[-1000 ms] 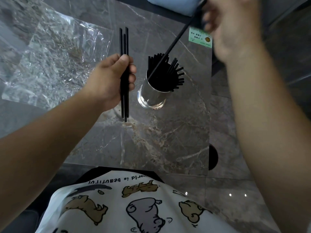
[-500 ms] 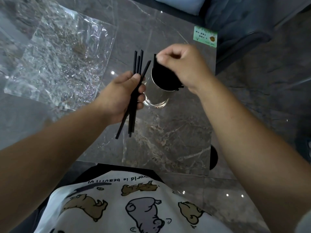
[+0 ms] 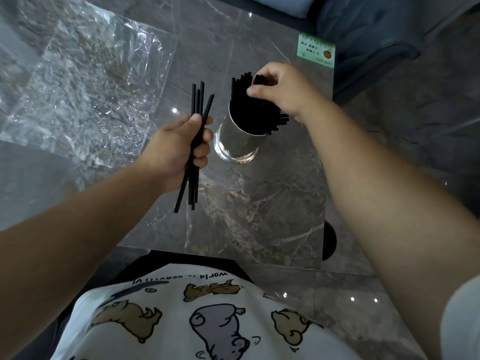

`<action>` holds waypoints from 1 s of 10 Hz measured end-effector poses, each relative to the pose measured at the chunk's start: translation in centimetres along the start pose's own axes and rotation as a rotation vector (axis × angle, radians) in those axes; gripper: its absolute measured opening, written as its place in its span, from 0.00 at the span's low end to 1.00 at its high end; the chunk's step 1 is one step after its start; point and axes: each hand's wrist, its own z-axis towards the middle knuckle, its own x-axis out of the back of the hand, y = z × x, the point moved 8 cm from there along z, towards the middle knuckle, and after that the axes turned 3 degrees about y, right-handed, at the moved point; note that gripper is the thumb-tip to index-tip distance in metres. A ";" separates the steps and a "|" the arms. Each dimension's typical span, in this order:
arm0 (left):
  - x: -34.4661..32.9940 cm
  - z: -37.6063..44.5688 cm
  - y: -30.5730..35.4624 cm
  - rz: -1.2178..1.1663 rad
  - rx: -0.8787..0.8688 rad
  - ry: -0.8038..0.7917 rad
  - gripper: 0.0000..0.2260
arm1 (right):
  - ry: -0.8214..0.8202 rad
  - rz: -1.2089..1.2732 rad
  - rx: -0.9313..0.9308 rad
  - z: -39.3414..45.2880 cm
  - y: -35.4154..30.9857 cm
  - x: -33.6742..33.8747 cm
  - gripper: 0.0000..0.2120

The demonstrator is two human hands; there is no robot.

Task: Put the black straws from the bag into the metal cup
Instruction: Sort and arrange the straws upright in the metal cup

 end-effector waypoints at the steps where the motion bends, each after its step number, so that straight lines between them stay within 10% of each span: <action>1: 0.2 0.1 0.0 -0.011 -0.004 -0.002 0.10 | 0.017 0.047 0.008 0.0 0.3 0.1 0.07; 10: 0.2 0.8 -0.7 -0.002 0.007 0.019 0.10 | 0.036 0.380 -0.122 -0.6 2.9 0.8 0.08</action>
